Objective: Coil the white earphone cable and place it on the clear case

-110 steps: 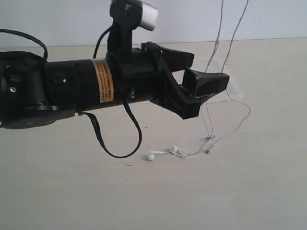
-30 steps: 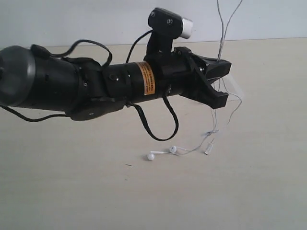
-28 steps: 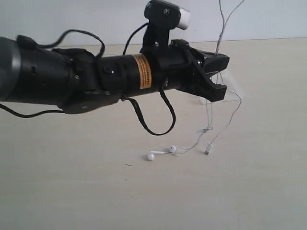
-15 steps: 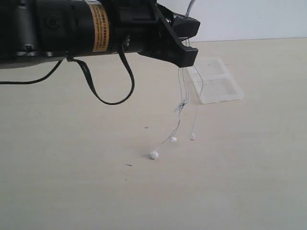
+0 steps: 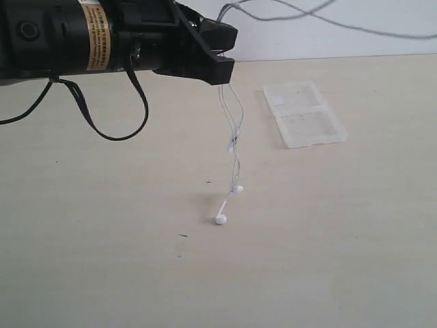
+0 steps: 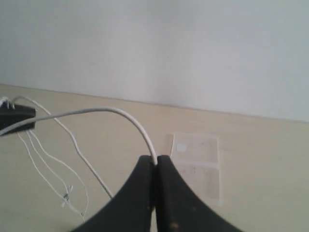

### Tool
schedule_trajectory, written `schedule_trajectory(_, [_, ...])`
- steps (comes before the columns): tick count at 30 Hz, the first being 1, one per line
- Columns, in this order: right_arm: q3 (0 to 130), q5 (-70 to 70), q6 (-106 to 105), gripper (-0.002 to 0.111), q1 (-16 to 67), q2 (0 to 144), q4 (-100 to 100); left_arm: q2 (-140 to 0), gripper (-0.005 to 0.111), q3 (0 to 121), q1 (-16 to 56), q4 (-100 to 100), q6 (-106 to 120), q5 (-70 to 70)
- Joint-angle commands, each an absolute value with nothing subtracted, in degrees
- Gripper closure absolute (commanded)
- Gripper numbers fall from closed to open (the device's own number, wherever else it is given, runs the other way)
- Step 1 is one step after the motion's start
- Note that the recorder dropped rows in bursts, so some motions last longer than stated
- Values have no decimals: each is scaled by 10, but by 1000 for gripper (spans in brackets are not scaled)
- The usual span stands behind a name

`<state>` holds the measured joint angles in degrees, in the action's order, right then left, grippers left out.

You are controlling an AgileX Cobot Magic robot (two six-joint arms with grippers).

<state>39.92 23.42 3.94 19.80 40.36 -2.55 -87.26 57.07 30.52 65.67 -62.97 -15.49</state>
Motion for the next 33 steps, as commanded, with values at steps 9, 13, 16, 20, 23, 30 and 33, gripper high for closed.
schedule_trajectory(9, [234, 120, 40, 108, 197, 416, -92, -865, 107, 596, 302, 712, -598, -73])
schedule_trajectory(13, [226, 121, 17, 108, 197, 434, -97, -865, 107, 634, 302, 714, -600, -54])
schedule_trajectory(16, [226, 121, -39, 108, 197, 455, -144, -865, 107, 654, 302, 714, -606, -48])
schedule_trajectory(20, [226, 121, -150, 108, 197, 484, -255, -861, 107, 663, 302, 714, -621, -50])
schedule_trajectory(23, [226, 123, -266, 108, 197, 514, -365, -856, 107, 663, 302, 714, -622, -50])
schedule_trajectory(30, [232, 154, -585, 108, 197, 602, -632, -849, 107, 663, 303, 714, -635, -59])
schedule_trajectory(33, [249, 166, -686, 108, 197, 646, -716, -849, 107, 663, 304, 714, -636, -84])
